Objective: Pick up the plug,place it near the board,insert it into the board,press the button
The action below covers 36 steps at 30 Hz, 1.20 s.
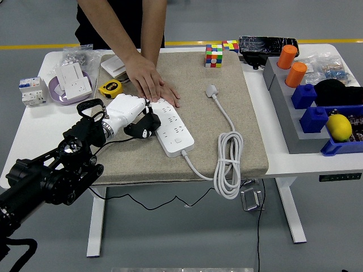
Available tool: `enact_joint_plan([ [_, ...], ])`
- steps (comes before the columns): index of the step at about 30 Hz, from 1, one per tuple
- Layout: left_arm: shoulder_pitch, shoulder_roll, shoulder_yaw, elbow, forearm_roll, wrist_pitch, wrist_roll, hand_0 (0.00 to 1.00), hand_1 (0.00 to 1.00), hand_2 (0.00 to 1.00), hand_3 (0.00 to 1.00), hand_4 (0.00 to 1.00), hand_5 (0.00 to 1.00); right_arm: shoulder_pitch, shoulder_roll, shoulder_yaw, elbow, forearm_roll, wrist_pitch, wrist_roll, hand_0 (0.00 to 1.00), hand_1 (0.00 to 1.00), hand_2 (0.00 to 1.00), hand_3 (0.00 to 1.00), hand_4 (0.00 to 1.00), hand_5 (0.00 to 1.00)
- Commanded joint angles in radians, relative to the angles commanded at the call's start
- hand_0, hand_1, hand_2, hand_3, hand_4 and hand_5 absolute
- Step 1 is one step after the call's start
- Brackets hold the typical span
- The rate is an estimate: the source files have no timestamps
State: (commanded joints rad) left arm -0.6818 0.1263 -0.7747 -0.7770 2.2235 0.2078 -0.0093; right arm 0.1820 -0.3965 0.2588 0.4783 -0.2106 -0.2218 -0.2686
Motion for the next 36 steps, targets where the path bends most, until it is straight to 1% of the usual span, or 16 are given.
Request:
enact_joint_plan([
  [10, -0.004, 0.0, -0.001, 0.0, -0.002, -0.008, 0.0, 0.465, 0.665, 0.609, 0.608, 0.892, 0.373, 0.001, 0.001, 0.001, 0.0, 0.001, 0.0, -0.001, 0.867, 0.791, 0.767, 0.758, 0.998, 0.753],
  [11, -0.004, 0.0, -0.001, 0.001, -0.002, -0.009, 0.0, 0.472, 0.668, 0.619, 0.622, 0.899, 0.37, 0.001, 0.001, 0.001, 0.0, 0.002, 0.0, 0.0, 0.869, 0.792, 0.767, 0.758, 0.998, 0.752],
  [16, -0.006, -0.001, -0.002, 0.001, -0.003, -0.011, 0.0, 0.472, 0.668, 0.619, 0.622, 0.899, 0.37, 0.002, 0.0, 0.001, 0.0, 0.003, 0.001, 0.0, 0.869, 0.792, 0.767, 0.758, 0.998, 0.752],
  [17, -0.006, -0.001, -0.002, 0.001, -0.004, -0.011, -0.001, 0.476, 0.67, 0.634, 0.648, 0.917, 0.381, 0.001, 0.0, 0.0, 0.0, 0.003, 0.001, 0.0, 0.869, 0.793, 0.768, 0.759, 0.998, 0.752],
  [22, -0.005, -0.001, -0.003, 0.003, -0.006, -0.014, -0.004, 0.476, 0.67, 0.634, 0.648, 0.917, 0.381, 0.0, 0.0, -0.004, 0.0, 0.004, 0.001, -0.001, 0.869, 0.793, 0.768, 0.759, 0.998, 0.752],
  [23, -0.005, -0.001, -0.003, 0.004, -0.007, -0.015, -0.004, 0.478, 0.679, 0.683, 0.73, 0.998, 0.448, -0.001, 0.0, -0.004, 0.0, 0.004, 0.001, -0.001, 0.87, 0.794, 0.768, 0.759, 0.998, 0.751],
  [28, -0.003, -0.001, -0.001, 0.006, -0.014, -0.021, -0.007, 0.478, 0.679, 0.683, 0.73, 0.998, 0.448, -0.002, -0.001, -0.007, -0.001, 0.006, 0.001, -0.001, 0.87, 0.794, 0.768, 0.759, 0.998, 0.751],
  [29, -0.003, 0.0, -0.002, 0.007, -0.018, -0.022, -0.008, 0.501, 0.708, 0.71, 0.768, 0.998, 0.525, -0.001, -0.001, -0.008, 0.0, 0.006, 0.0, -0.001, 0.87, 0.795, 0.767, 0.759, 0.998, 0.752],
  [34, -0.003, -0.001, -0.004, 0.011, -0.031, -0.023, -0.011, 0.501, 0.708, 0.71, 0.768, 0.998, 0.525, 0.0, -0.001, -0.009, 0.0, 0.008, 0.0, -0.001, 0.87, 0.795, 0.767, 0.759, 0.998, 0.752],
  [35, -0.003, -0.001, -0.004, 0.011, -0.032, -0.023, -0.011, 0.6, 0.767, 0.777, 0.801, 0.998, 0.573, 0.0, -0.002, -0.009, 0.0, 0.008, 0.0, 0.0, 0.874, 0.795, 0.767, 0.759, 0.998, 0.752],
  [36, -0.003, 0.0, -0.005, 0.012, -0.034, -0.022, -0.011, 0.6, 0.767, 0.777, 0.801, 0.998, 0.573, -0.001, -0.002, -0.009, 0.0, 0.008, 0.001, 0.0, 0.874, 0.795, 0.767, 0.759, 0.998, 0.752],
])
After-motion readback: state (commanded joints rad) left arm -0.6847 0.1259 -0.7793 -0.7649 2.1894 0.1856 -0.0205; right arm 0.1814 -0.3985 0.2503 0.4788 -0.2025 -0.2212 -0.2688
